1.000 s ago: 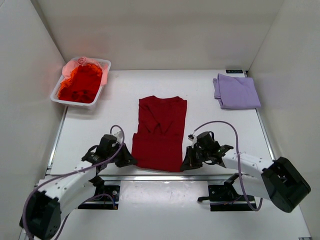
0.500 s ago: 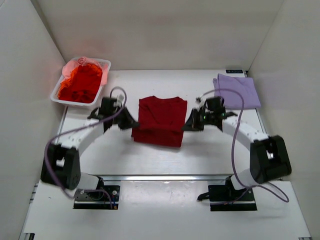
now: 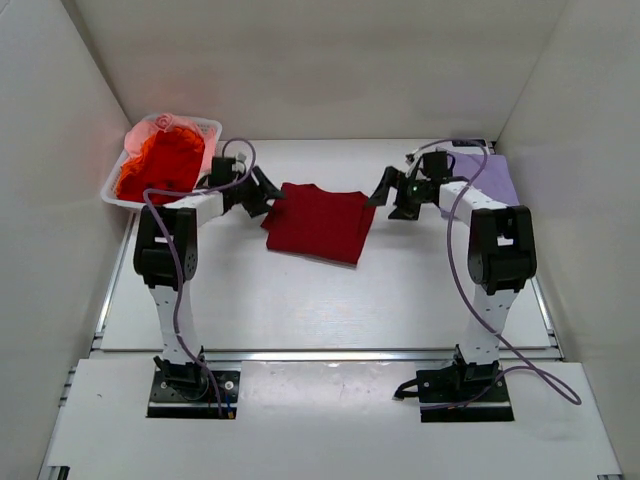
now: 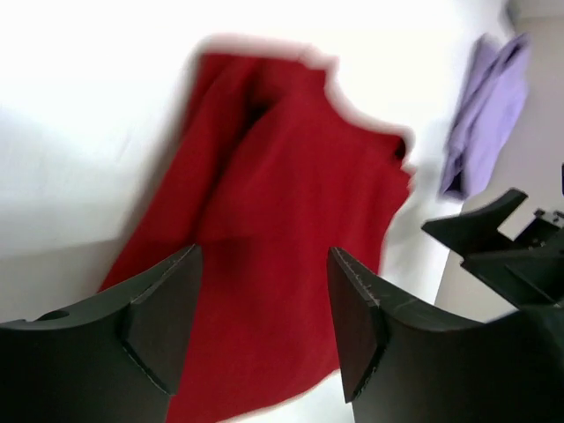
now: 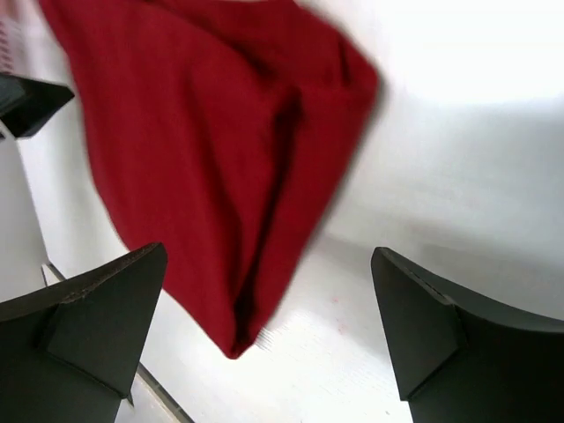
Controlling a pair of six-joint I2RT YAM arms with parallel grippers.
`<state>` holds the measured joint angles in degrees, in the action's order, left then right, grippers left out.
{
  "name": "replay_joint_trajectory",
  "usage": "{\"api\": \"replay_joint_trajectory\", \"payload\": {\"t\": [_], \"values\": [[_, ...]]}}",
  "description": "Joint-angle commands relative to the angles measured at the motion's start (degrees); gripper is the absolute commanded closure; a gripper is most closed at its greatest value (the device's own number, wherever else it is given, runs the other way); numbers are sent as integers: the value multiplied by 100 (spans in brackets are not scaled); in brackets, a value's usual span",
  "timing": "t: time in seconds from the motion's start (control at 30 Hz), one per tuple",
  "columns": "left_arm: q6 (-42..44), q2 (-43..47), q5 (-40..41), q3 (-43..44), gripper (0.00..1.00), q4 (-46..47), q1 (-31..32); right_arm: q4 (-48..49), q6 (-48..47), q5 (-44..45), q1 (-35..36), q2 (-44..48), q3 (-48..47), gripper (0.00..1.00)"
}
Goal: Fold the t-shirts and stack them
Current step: Fold the long partially folded tshirt into a neat square, then put the neatly folded tshirt into the corner of the board with the right arm
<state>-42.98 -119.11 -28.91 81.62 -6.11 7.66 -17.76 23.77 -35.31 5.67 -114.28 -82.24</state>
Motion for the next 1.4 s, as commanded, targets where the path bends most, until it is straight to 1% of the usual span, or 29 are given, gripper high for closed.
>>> {"api": "replay_joint_trajectory", "payload": {"t": [0.0, 0.1, 0.13, 0.17, 0.23, 0.27, 0.4, 0.43, 0.47, 0.5, 0.53, 0.57, 0.6, 0.63, 0.67, 0.7, 0.73, 0.77, 0.8, 0.83, 0.87, 0.93, 1.0, 1.03, 1.1, 1.13, 1.2, 1.3, 1.37], "values": [[-272, 843, -492, -822, 31, 715, -19, 350, 118, 217, 259, 239, 610, 1], [-395, 1581, -554, -2006, 31, 1163, -10, 676, 425, 183, 531, 100, 823, 1], [-500, 1958, -563, -2219, 31, 1243, -2, 782, 496, 200, 584, 12, 893, 1], [-483, 2144, -564, -2569, 31, 1287, 7, 913, 636, 261, 689, -33, 824, 1], [-431, 2916, -520, -3133, 30, 1183, 7, 914, 909, 323, 935, -374, 527, 1], [-439, 3268, -441, -3231, 30, 1165, -19, 915, 945, 297, 1075, -489, 316, 1], [-413, 4114, -466, -3688, 29, 831, -247, 967, 1348, 209, 1515, -1254, -327, 1], [-361, 4280, -449, -3732, 29, 735, -317, 906, 1358, 200, 1612, -1472, -572, 2], [-317, 4378, -475, -3741, 29, 673, -353, 836, 1393, 96, 1673, -1657, -800, 7], [-194, 4448, -554, -3733, 29, 620, -449, 757, 1376, 25, 1718, -1824, -977, 22], [-219, 4484, -546, -3733, 29, 463, -519, 678, 1298, -2, 1744, -1904, -1100, 60], [-167, 4554, -633, -3733, 29, 392, -563, 477, 1184, -54, 1762, -2027, -1267, 86], [-132, 4624, -677, -3741, 29, 339, -599, 101, 1052, -46, 1753, -2098, -1582, 100], [-123, 4616, -686, -3794, 28, 356, -669, -112, 685, 32, 1718, -2203, -1759, 100], [-149, 4651, -687, -3812, 28, 382, -643, -618, 238, 172, 1701, -2256, -2109, 100], [-88, 4686, -730, -3821, 29, 356, -626, -1224, 16, 670, 1709, -2248, -2443, 100], [-96, 4721, -748, -3855, 29, 373, -608, -1726, -352, 988, 1700, -2248, -2620, 100], [-88, 4721, -696, -3899, 29, 365, -590, -2001, -703, 1478, 1674, -2222, -2979, 100], [-96, 4721, -687, -3900, 29, 374, -564, -2412, -846, 1770, 1674, -2213, -3235, 100], [-96, 4713, -687, -3978, 29, 417, -564, -2573, -1170, 1921, 1552, -2195, -3359, 100], [-140, 4695, -721, -3996, 29, 496, -520, -2836, -1425, 2271, 1464, -2047, -3482, 100], [-184, 4651, -748, -4075, 29, 540, -503, -2979, -1751, 2817, 1315, -1783, -3484, 100], [-184, 4590, -722, -4058, 29, 541, -441, -2866, -2051, 3291, 1104, -1398, -3317, 100], [-193, 4564, -687, -4093, 29, 697, -432, -2760, -2200, 3389, 972, -1169, -3203, 100], [-167, 4520, -695, -4076, 29, 716, -406, -2619, -2550, 3513, 665, -931, -3071, 100], [-167, 4476, -678, -4076, 29, 699, -414, -2601, -2692, 3722, 568, -790, -3088, 99], [-114, 4431, -678, -4058, 29, 699, -388, -2548, -2947, 3812, 260, -587, -3166, 99], [-53, 4318, -643, -4023, 29, 664, -362, -2645, -3316, 3944, -126, -525, -3439, 100], [-26, 4230, -625, -4005, 30, 681, -336, -2794, -3492, 4032, -424, -612, -3859, 100]]}}
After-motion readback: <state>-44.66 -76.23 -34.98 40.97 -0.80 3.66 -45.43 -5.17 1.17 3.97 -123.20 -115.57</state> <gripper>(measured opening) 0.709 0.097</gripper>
